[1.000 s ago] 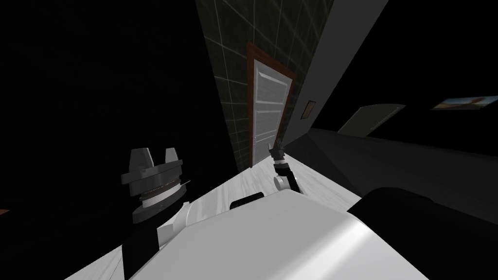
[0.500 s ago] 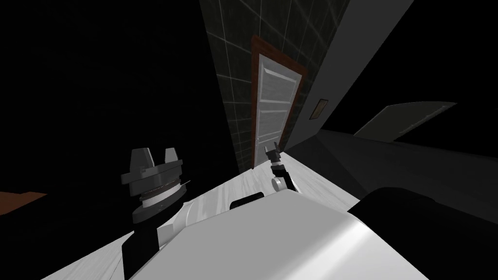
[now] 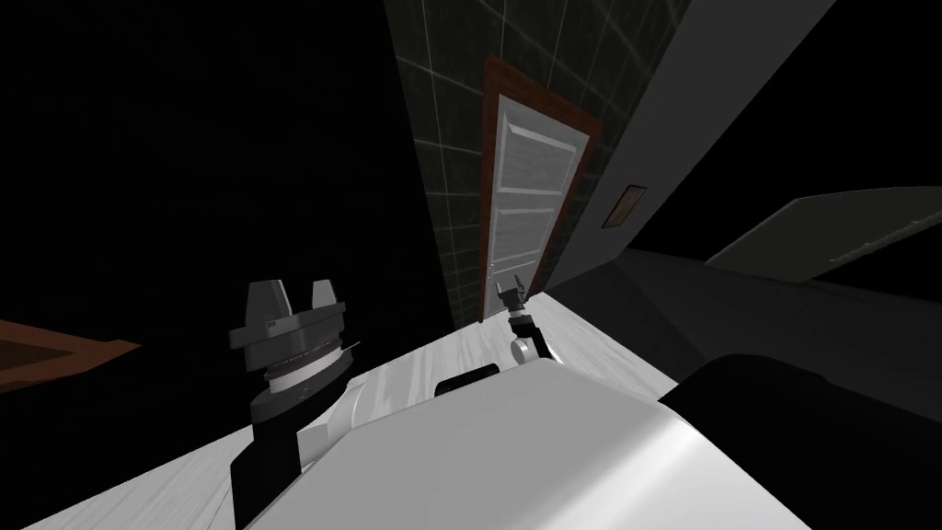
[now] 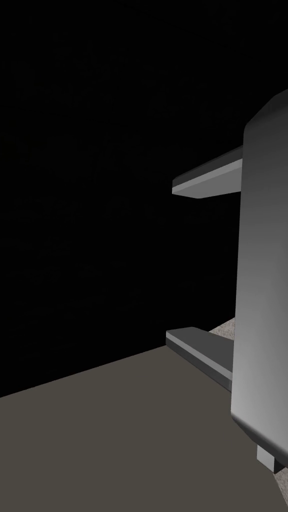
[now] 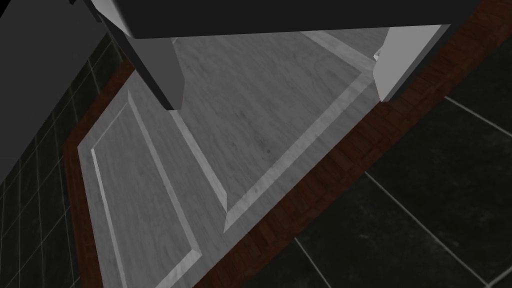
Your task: Pull the door open
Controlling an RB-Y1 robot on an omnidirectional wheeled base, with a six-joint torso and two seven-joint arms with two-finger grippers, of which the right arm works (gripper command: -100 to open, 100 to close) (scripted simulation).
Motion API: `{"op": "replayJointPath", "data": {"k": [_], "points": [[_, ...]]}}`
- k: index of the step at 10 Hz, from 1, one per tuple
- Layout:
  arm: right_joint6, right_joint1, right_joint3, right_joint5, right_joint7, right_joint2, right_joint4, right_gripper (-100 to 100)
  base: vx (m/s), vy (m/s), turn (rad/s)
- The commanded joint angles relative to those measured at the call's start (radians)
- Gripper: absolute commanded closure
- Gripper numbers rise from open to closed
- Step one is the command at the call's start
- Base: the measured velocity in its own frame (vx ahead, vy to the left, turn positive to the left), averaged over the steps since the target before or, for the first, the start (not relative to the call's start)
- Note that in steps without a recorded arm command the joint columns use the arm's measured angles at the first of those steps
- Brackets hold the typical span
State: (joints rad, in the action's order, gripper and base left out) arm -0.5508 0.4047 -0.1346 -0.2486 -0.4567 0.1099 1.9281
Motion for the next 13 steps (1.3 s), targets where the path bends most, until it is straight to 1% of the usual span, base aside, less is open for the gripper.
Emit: {"op": "replayJointPath", "data": {"k": [1, 3, 4, 5, 6, 7, 8, 9, 10, 11, 12, 13], "points": [[-0.012, -0.009, -0.011, -0.021, -0.025, 0.007, -0.034, -100, 0.052, -0.065, 0.086], [-0.050, -0.029, -0.045, -0.089, -0.092, 0.037, -0.105, -100, 0.058, -0.084, 0.177], [-0.069, -0.040, -0.063, -0.118, -0.121, 0.052, -0.148, -100, 0.060, -0.099, 0.203], [-0.069, -0.040, -0.063, -0.128, -0.135, 0.052, -0.163, -100, 0.048, -0.075, 0.066], [-0.088, -0.050, -0.080, -0.165, -0.172, 0.067, -0.202, -100, 0.044, -0.068, 0.136], [-0.088, -0.050, -0.080, -0.165, -0.172, 0.067, -0.207, -100, 0.031, -0.057, 0.061], [-0.108, -0.061, -0.098, -0.202, -0.209, 0.083, -0.246, -100, 0.030, -0.061, 0.094], [-0.127, -0.071, -0.116, -0.233, -0.237, 0.098, -0.280, -100, 0.055, -0.093, 0.220], [-0.127, -0.071, -0.116, -0.239, -0.247, 0.098, -0.295, -100, 0.051, -0.082, 0.093], [-0.147, -0.082, -0.134, -0.276, -0.284, 0.113, -0.324, -100, 0.039, -0.077, 0.139], [-0.147, -0.082, -0.134, -0.276, -0.284, 0.113, -0.339, -100, 0.025, -0.063, 0.069], [-0.166, -0.092, -0.152, -0.313, -0.322, 0.128, -0.373, -100, 0.027, -0.060, 0.128]]}}
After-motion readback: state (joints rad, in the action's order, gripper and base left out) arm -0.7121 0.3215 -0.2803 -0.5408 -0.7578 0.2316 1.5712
